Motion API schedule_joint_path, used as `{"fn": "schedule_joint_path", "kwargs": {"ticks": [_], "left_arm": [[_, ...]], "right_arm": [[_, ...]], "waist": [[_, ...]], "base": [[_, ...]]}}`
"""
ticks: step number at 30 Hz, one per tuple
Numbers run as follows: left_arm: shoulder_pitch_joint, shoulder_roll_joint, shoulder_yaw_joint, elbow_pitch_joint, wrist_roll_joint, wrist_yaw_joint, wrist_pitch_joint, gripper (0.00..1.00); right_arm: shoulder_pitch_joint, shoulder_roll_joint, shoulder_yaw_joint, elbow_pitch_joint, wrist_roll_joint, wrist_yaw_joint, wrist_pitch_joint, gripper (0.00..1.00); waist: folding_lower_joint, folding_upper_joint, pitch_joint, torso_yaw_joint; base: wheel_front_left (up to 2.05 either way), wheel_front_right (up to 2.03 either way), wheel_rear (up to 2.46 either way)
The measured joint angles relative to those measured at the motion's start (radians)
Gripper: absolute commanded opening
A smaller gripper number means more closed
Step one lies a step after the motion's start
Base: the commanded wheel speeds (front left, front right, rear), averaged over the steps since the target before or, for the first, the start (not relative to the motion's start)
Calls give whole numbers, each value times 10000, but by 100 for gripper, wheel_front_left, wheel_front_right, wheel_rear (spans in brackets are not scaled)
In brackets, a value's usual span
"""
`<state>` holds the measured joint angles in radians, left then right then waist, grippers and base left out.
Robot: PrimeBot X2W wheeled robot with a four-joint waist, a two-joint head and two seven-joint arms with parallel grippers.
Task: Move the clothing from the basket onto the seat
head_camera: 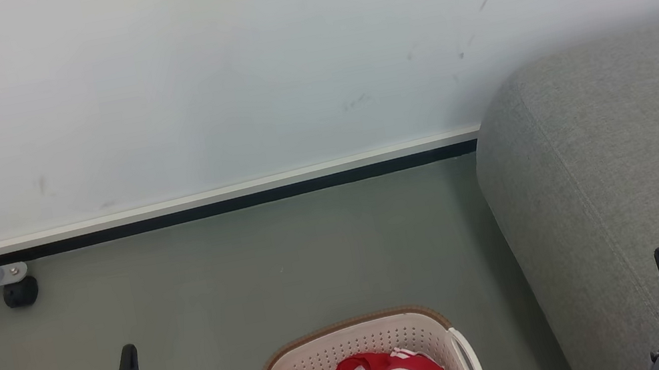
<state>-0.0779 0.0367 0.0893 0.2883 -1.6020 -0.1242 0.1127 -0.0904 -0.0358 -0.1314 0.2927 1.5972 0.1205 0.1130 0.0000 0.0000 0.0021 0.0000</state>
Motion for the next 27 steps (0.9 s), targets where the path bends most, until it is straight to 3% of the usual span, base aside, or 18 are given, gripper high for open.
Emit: {"fn": "schedule_joint_path", "kwargs": {"ticks": [27], "left_arm": [[0, 0, 0, 0, 0, 0, 0, 0]], "right_arm": [[0, 0, 0, 0, 0, 0, 0, 0]], "waist": [[0, 0, 0, 0]], "base": [[0, 0, 0]]}}
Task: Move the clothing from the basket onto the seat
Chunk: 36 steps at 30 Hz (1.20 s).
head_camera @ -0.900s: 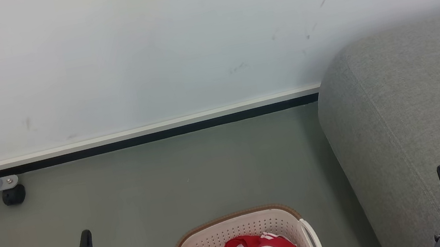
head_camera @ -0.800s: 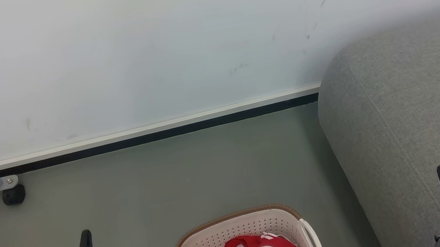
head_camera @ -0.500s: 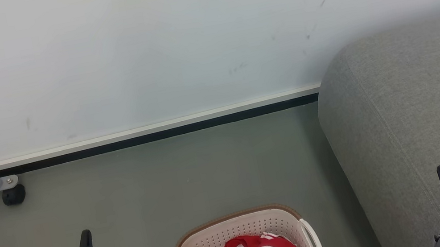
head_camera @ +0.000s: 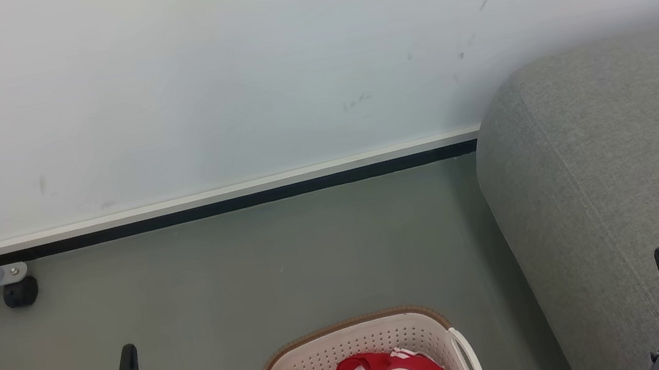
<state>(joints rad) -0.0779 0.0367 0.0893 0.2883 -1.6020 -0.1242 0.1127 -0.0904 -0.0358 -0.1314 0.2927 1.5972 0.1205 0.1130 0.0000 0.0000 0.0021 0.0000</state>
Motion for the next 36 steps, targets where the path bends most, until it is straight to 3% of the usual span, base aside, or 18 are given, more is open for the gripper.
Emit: {"fn": "schedule_joint_path", "kwargs": {"ticks": [1, 2, 18, 28, 36], "left_arm": [[0, 0, 0, 0, 0, 0, 0, 0], [0, 0, 0, 0, 0, 0, 0, 100], [600, -150, -399, 594, 155, 27, -268, 100], [593, -142, -663, 380, 1106, 384, -556, 100], [523, -134, -951, 192, 2190, 556, -813, 100]], "right_arm": [[0, 0, 0, 0, 0, 0, 0, 0], [0, 0, 0, 0, 0, 0, 0, 100], [590, 255, 232, 602, -46, -59, -267, 100], [748, 244, 247, 349, -606, -77, -585, 100], [833, 232, 405, 23, -1760, -328, -834, 100]], "waist": [[0, 0, 0, 0], [0, 0, 0, 0], [0, 0, -59, -3], [0, 0, -205, -8], [0, 0, -290, -25]], "base": [[0, 0, 0], [0, 0, 0], [0, 0, 0], [0, 0, 0], [0, 0, 0]]}}
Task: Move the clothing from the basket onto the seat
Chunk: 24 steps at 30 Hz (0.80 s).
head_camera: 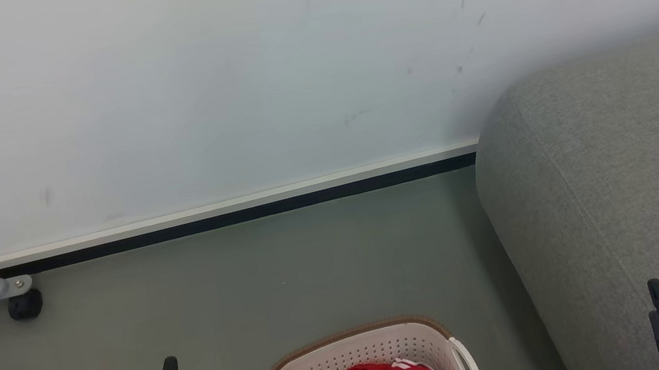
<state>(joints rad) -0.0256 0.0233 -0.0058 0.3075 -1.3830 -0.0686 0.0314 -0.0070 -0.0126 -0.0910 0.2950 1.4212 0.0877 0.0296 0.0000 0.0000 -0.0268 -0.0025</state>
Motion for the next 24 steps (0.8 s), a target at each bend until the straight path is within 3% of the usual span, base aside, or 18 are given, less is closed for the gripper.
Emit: {"fn": "schedule_joint_path", "kwargs": {"ticks": [24], "left_arm": [[-67, 380, -1047, -272, 4195, 604, -792, 100]], "right_arm": [[426, -571, 1267, -650, -3870, -617, -775, 100]], "waist": [[0, 0, -259, -103]], "base": [[0, 0, 0]]}}
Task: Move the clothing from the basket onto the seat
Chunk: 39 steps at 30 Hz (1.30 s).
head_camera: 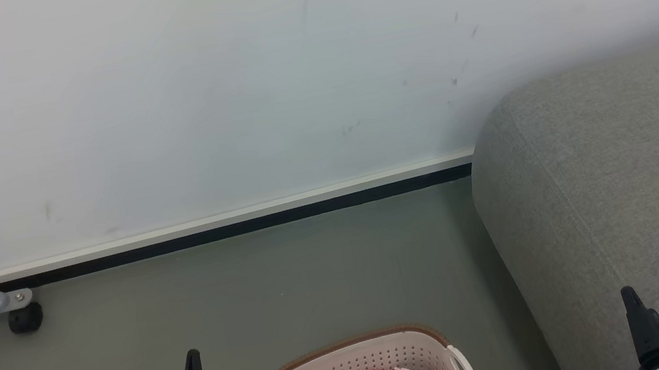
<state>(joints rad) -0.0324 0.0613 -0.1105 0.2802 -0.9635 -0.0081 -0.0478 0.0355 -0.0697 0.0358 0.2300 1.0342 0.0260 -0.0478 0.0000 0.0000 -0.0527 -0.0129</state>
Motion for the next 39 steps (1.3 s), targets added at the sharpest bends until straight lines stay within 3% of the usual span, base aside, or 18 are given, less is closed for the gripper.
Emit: {"fn": "schedule_joint_path", "kwargs": {"ticks": [39], "left_arm": [[620, 25, -337, -46, 5593, 803, -1231, 100]], "right_arm": [[509, -451, 1141, -341, -4642, -763, -1248, 100]], "waist": [[2, 0, -372, -200]], "base": [[0, 0, 0]]}}
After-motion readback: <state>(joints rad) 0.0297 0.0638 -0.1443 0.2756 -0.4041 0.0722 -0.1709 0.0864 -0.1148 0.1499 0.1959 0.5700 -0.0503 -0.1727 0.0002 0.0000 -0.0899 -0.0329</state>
